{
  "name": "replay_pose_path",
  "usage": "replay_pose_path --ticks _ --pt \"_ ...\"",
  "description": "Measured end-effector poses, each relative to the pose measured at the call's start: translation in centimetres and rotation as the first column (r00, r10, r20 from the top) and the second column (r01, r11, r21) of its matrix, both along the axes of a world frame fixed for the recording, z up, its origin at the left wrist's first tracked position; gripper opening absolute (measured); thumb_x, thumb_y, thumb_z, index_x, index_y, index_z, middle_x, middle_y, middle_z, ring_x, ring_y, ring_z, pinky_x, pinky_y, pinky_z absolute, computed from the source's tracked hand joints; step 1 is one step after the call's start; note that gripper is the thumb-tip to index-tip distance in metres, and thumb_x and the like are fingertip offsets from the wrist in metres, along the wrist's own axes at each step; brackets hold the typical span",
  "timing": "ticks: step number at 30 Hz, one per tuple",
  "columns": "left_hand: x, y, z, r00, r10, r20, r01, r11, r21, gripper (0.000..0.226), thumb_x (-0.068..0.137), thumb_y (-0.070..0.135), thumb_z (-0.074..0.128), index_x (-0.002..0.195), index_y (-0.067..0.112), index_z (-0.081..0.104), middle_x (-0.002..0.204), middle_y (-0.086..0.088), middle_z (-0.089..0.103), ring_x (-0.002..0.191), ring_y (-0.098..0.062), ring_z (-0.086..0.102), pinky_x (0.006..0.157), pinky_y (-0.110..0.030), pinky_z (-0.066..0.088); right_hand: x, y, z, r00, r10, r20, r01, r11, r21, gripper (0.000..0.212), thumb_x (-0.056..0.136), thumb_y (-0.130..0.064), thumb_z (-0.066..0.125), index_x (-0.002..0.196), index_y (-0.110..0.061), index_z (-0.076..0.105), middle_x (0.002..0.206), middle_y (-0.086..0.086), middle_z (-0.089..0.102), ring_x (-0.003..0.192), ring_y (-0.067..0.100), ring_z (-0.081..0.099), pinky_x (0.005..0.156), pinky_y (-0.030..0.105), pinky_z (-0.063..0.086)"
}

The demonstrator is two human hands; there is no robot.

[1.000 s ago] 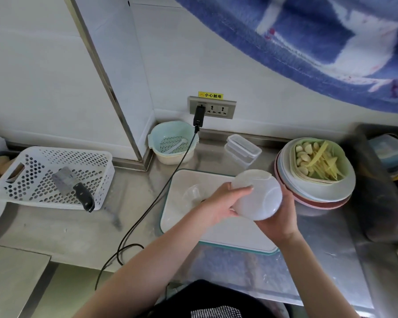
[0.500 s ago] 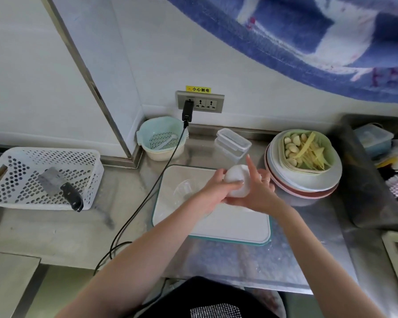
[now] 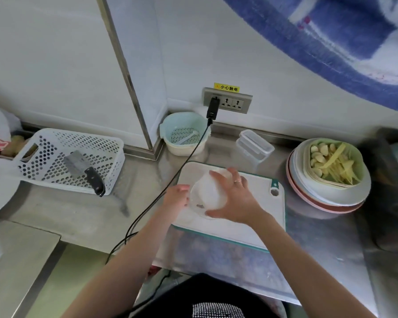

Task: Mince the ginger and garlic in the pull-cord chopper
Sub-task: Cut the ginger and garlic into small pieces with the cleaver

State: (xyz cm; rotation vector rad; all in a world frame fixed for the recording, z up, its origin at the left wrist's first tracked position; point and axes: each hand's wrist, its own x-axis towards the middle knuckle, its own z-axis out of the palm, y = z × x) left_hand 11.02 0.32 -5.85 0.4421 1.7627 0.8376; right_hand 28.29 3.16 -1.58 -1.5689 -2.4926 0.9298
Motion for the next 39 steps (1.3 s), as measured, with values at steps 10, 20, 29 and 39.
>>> replay_pose_path --ticks 10,20,29,39 --pt "0.6 -1.2 0.0 0.945 0.126 0.301 -0.106 0.991 -0.082 0.039 0.098 0.001 0.035 0.124 0.018 0.059 0.107 -0.008 0.06 0.097 -0.021 0.055 0.086 -0.039 0.051 -2.7 -0.6 -3.8 0.963 0.041 0.265 -0.05 0.998 0.024 0.113 0.058 -0.063 0.075 0.144 -0.042 0.005 0.152 0.002 -0.013 0.141 0.036 -0.004 0.113 0.059 0.016" --pt "0.9 -1.1 0.4 0.956 0.036 0.29 -0.043 0.999 0.018 0.057 0.095 -0.01 0.031 0.134 0.027 0.05 0.127 0.0 0.054 0.105 -0.024 0.05 0.081 -0.034 0.049 -4.1 -0.4 -2.7 0.903 -0.002 0.43 0.036 0.997 -0.071 0.131 0.053 -0.06 0.081 0.137 -0.057 -0.019 0.152 0.011 -0.009 0.136 0.041 0.012 0.102 0.07 0.025" --pt "0.1 -1.7 -1.3 0.863 0.211 0.459 -0.212 0.976 -0.049 0.038 0.097 0.002 0.037 0.129 0.022 0.044 0.108 -0.003 0.065 0.109 -0.024 0.057 0.078 -0.039 0.051 -3.3 0.2 -3.2 0.933 0.037 0.358 -0.014 0.998 -0.066 0.123 0.052 -0.056 0.081 0.142 -0.049 -0.003 0.147 0.006 0.005 0.123 0.038 0.022 0.09 0.05 0.049" --pt "0.6 -1.4 -0.6 0.416 0.021 0.909 -0.108 0.994 0.027 0.079 0.071 0.073 0.05 0.135 0.027 0.05 0.138 -0.006 0.053 0.13 -0.03 0.045 0.109 -0.054 0.025 -3.7 0.2 3.5 0.996 0.09 -0.028 -0.094 0.975 -0.2 0.116 0.043 -0.062 0.069 0.133 -0.064 -0.004 0.148 -0.009 0.016 0.132 0.028 0.023 0.107 0.048 0.031"
